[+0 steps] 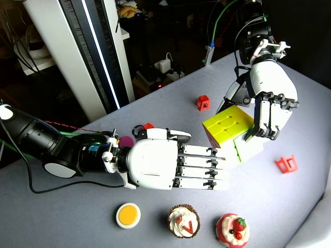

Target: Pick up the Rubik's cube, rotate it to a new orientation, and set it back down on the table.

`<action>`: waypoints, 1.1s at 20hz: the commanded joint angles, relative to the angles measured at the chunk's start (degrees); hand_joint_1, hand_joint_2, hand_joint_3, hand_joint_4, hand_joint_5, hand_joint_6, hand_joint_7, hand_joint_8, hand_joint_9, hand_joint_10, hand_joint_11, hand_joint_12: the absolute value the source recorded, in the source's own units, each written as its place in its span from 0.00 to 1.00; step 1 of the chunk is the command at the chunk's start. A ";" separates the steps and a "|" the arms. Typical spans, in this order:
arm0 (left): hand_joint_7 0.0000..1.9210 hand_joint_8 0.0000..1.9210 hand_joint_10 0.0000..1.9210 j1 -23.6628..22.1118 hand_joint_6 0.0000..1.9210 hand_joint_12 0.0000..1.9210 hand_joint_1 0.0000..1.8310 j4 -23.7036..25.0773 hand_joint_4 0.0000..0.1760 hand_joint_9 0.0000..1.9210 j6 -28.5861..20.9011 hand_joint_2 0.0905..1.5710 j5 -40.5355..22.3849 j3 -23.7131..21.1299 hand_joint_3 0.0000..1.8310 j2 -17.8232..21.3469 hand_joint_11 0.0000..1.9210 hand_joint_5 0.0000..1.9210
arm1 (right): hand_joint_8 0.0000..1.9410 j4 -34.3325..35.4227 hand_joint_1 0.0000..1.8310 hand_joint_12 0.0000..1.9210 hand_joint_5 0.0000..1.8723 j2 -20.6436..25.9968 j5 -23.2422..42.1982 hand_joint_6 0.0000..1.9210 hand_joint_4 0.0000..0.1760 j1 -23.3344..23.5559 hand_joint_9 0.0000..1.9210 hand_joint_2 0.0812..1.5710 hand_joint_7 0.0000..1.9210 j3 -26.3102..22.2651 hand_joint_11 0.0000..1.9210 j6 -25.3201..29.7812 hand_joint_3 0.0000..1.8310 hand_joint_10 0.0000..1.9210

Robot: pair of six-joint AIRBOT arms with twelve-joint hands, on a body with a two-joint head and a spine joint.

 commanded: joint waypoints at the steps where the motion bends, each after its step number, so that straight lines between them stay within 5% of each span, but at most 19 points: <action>1: 0.31 1.00 1.00 -0.68 0.74 1.00 0.62 -2.04 0.00 0.44 -0.68 0.80 -7.92 0.05 0.10 -0.12 0.53 0.29 | 0.01 0.58 0.00 0.00 0.08 -0.09 7.88 0.02 0.00 0.90 0.05 0.89 0.06 -0.14 0.00 0.34 0.00 0.02; 2: 0.29 0.93 1.00 -0.70 0.84 1.00 0.62 -2.05 0.00 0.51 -0.71 0.81 -7.93 0.08 0.09 -0.15 0.60 0.28 | 0.01 0.29 0.00 0.00 0.07 0.15 7.99 0.01 0.00 0.90 0.04 0.88 0.05 -0.37 0.00 0.34 0.00 0.01; 3: 0.33 0.99 1.00 -0.76 0.80 1.00 0.63 -2.05 0.00 0.47 -0.74 0.69 -7.96 0.09 0.27 -0.15 0.56 0.30 | 0.00 -0.10 0.00 0.00 0.10 0.32 8.04 0.03 0.00 0.90 0.01 0.88 0.03 -0.59 0.00 0.34 0.00 0.00; 5: 0.33 1.00 1.00 -0.82 0.78 1.00 0.59 -2.07 0.00 0.44 -0.79 0.69 -8.05 0.11 0.18 -0.15 0.55 0.36 | 0.00 -0.60 0.00 0.00 0.14 0.44 8.28 0.05 0.00 0.90 0.00 0.89 0.02 -0.85 0.00 0.34 0.00 0.00; 6: 0.36 1.00 1.00 -0.84 0.96 1.00 0.68 -2.07 0.00 0.48 -0.78 0.62 -8.07 0.12 0.13 -0.17 0.59 0.27 | 0.00 -0.79 0.00 0.00 0.09 0.44 8.45 0.03 0.00 0.90 0.01 0.89 0.01 -1.00 0.01 0.34 0.00 0.00; 9: 0.38 1.00 1.00 -0.89 1.00 1.00 0.75 -2.18 0.00 0.49 -0.80 0.62 -8.13 0.17 0.08 -0.17 0.58 0.25 | 0.01 -1.21 0.00 0.00 0.06 0.44 9.33 0.01 0.00 0.89 0.01 0.90 0.03 -1.70 0.00 0.34 0.00 0.00; 11: 0.38 1.00 1.00 -0.85 1.00 1.00 0.75 -2.32 0.00 0.47 -0.81 0.62 -8.23 0.21 0.07 -0.16 0.56 0.25 | 0.01 -1.51 0.00 0.17 0.14 0.71 10.12 0.06 0.00 0.89 0.04 0.90 0.06 -2.30 0.00 0.34 0.00 0.02; 13: 0.39 1.00 1.00 -0.85 1.00 1.00 0.74 -2.35 0.00 0.48 -0.81 0.60 -8.25 0.23 0.10 -0.17 0.57 0.27 | 0.01 -1.80 0.00 0.23 0.09 0.92 10.60 0.03 0.00 0.89 0.07 0.90 0.09 -2.70 0.00 0.34 0.00 0.03; 14: 0.39 0.95 1.00 -0.86 1.00 1.00 0.73 -2.36 0.00 0.48 -0.81 0.51 -8.27 0.24 0.46 -0.17 0.58 0.25 | 0.01 -1.89 0.00 0.27 0.10 0.93 10.95 0.02 0.00 0.89 0.10 0.90 0.11 -2.94 0.00 0.34 0.00 0.04; 15: 0.38 0.99 1.00 -0.85 1.00 1.00 0.73 -2.40 0.00 0.48 -0.81 0.48 -8.32 0.24 0.58 -0.16 0.58 0.26 | 0.01 -2.01 0.00 0.36 0.10 0.95 11.16 0.02 0.00 0.89 0.13 0.89 0.13 -3.14 0.00 0.34 0.00 0.06; 16: 0.37 1.00 1.00 -0.84 1.00 1.00 0.73 -2.40 0.00 0.48 -0.81 0.49 -8.34 0.24 0.59 -0.16 0.58 0.26 | 0.02 -2.18 0.00 0.53 0.11 0.98 11.28 0.02 0.00 0.89 0.16 0.89 0.15 -3.27 0.00 0.34 0.00 0.08; 17: 0.37 1.00 1.00 -0.80 1.00 1.00 0.73 -2.44 0.04 0.48 -0.82 0.50 -8.36 0.24 0.58 -0.15 0.58 0.27 | 0.01 -2.41 0.00 0.59 0.09 1.02 11.34 0.01 0.00 0.89 0.15 0.89 0.14 -3.40 0.00 0.34 0.00 0.10; 20: 0.34 0.99 1.00 -0.78 1.00 1.00 0.72 -2.45 0.00 0.45 -0.89 0.53 -8.46 0.23 0.52 -0.15 0.56 0.24 | 0.01 -2.85 0.00 0.56 0.04 1.09 11.52 0.00 0.00 0.89 0.07 0.88 0.10 -3.62 0.00 0.34 0.00 0.23; 21: 0.33 1.00 1.00 -0.78 1.00 1.00 0.74 -2.45 0.00 0.42 -0.91 0.53 -8.48 0.23 0.33 -0.15 0.52 0.22 | 0.01 -3.02 0.00 0.54 0.05 1.13 11.57 0.00 0.00 0.89 0.06 0.88 0.11 -3.78 0.00 0.34 0.00 0.25; 22: 0.33 0.92 1.00 -0.78 1.00 1.00 0.71 -2.46 0.00 0.36 -0.92 0.61 -8.52 0.24 0.33 -0.15 0.46 0.16 | 0.00 -3.27 0.00 0.48 0.03 1.17 11.77 0.00 0.00 0.89 0.04 0.88 0.10 -4.06 0.00 0.34 0.00 0.26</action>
